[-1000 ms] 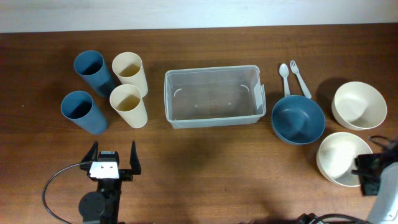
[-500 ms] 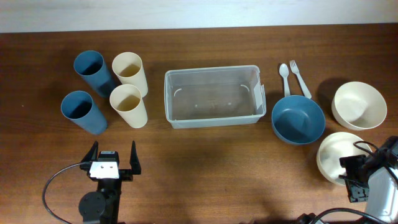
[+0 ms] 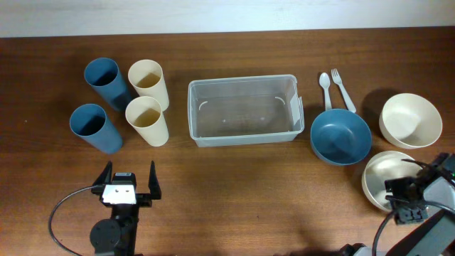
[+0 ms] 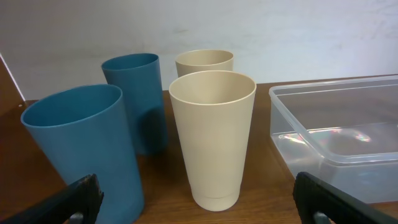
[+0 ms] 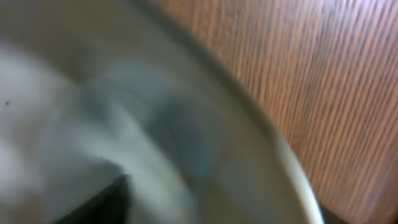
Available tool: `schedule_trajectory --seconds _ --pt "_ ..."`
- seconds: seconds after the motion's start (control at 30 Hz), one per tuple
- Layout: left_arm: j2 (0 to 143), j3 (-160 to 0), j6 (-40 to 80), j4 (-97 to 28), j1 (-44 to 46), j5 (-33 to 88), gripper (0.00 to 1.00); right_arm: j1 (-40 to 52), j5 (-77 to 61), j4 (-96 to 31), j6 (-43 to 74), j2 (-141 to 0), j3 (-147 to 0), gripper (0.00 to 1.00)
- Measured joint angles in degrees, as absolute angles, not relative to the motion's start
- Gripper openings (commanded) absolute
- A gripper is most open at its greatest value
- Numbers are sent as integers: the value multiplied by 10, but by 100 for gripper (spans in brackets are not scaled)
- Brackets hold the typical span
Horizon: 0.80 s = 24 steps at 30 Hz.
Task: Pack container
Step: 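Lower the right gripper and grasp the front cream bowl's rim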
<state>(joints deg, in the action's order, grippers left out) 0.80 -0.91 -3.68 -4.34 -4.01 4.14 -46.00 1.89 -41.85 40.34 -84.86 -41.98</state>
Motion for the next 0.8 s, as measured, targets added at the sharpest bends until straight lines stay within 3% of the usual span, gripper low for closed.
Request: schedule_trajectory --seconds 0.03,0.23,0.8 --pt "8 -9 -37 -43 -40 41 100 -460 19 -418 402 -849 -420 36" --pt "8 -9 -37 -43 -40 41 100 -460 18 -417 402 -850 -420 4" --pt "8 -9 -37 -43 -40 41 100 -465 -1 -445 412 -826 -422 4"
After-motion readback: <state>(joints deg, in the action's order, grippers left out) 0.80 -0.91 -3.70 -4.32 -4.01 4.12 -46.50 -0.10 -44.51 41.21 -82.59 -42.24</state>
